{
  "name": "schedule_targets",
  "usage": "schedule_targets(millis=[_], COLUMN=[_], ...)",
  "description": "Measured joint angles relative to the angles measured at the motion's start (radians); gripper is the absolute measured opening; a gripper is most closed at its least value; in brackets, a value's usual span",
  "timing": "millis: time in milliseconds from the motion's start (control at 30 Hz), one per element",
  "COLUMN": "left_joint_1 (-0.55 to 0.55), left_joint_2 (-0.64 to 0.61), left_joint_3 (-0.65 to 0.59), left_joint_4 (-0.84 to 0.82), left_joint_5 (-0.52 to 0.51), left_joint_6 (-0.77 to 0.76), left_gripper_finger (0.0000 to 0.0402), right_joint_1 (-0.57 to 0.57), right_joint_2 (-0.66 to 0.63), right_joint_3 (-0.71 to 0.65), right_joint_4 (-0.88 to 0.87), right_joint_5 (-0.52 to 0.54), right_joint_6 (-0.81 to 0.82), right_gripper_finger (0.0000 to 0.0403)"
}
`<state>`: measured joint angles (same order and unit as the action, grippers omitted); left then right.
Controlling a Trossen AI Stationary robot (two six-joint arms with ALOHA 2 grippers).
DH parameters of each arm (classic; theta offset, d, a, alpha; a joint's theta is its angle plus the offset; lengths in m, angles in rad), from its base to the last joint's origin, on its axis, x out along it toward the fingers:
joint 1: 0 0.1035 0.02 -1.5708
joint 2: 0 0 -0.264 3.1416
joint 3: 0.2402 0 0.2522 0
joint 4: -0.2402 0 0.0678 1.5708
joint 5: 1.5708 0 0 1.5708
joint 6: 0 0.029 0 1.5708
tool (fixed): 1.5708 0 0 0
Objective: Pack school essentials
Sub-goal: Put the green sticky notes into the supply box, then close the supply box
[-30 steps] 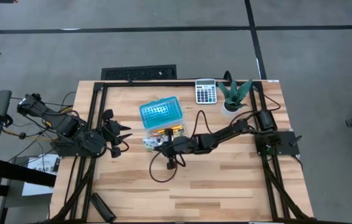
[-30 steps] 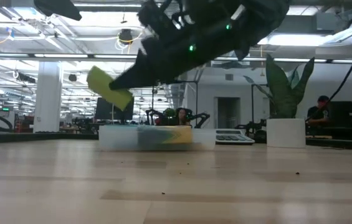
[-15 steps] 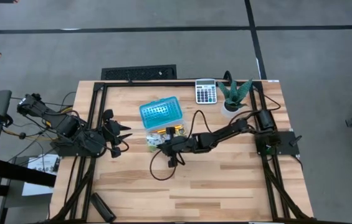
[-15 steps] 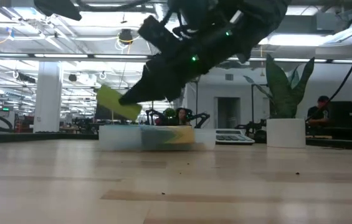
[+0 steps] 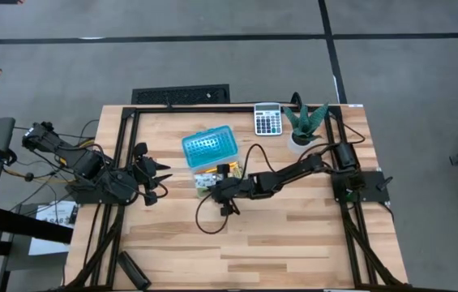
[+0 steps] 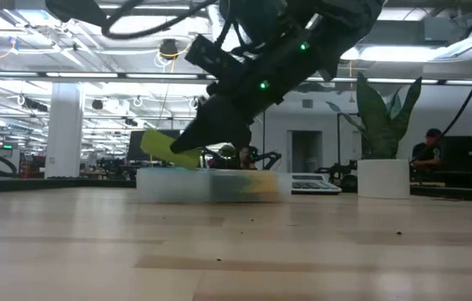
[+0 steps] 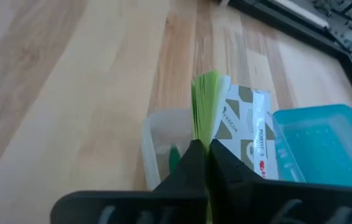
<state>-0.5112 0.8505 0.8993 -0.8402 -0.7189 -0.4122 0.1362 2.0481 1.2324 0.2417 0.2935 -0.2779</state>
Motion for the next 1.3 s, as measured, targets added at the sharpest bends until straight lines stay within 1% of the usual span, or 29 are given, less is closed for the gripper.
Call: schedule_targets(millis=[100,300,433,633,800,900,967,1000,1133,1167,1300], left_joint_1=[0.0,0.0,0.0,0.0,0.0,0.0,0.0,0.0,0.0,0.0,0.0], left_joint_2=[0.0,0.0,0.0,0.0,0.0,0.0,0.0,0.0,0.0,0.001,0.0], left_joint_3=[0.0,0.0,0.0,0.0,0.0,0.0,0.0,0.0,0.0,0.0,0.0], left_joint_4=[0.0,0.0,0.0,0.0,0.0,0.0,0.0,0.0,0.0,0.0,0.0], left_joint_5=[0.0,0.0,0.001,0.001,0.001,0.002,0.002,0.002,0.002,0.003,0.001], left_joint_6=[0.0,0.0,0.0,0.0,0.0,0.0,0.0,0.0,0.0,0.0,-0.014], left_gripper_finger=[0.0101,0.0101,0.0101,0.0101,0.0101,0.0101,0.0101,0.0101,0.0101,0.0101,0.0101], right_joint_1=[-0.006,-0.023,-0.027,-0.033,-0.033,-0.029,-0.025,-0.025,-0.038,-0.049,-0.128], right_joint_2=[-0.001,-0.001,-0.001,-0.001,-0.009,-0.029,-0.073,-0.092,-0.232,-0.267,-0.396], right_joint_3=[0.002,0.002,0.002,0.002,0.001,0.015,0.02,0.033,0.035,0.035,0.037], right_joint_4=[-0.009,-0.095,-0.123,-0.128,-0.14,-0.147,-0.199,-0.194,-0.275,-0.303,-0.447], right_joint_5=[-0.001,-0.002,-0.004,-0.007,-0.051,-0.06,-0.061,-0.061,-0.06,-0.05,0.062], right_joint_6=[-0.008,-0.009,-0.009,-0.009,-0.015,-0.011,-0.012,-0.013,-0.011,0.005,0.121], right_gripper_finger=[0.0008,0.0013,0.0029,0.0076,0.0132,0.0165,0.0182,0.0188,0.0195,0.0194,0.0182])
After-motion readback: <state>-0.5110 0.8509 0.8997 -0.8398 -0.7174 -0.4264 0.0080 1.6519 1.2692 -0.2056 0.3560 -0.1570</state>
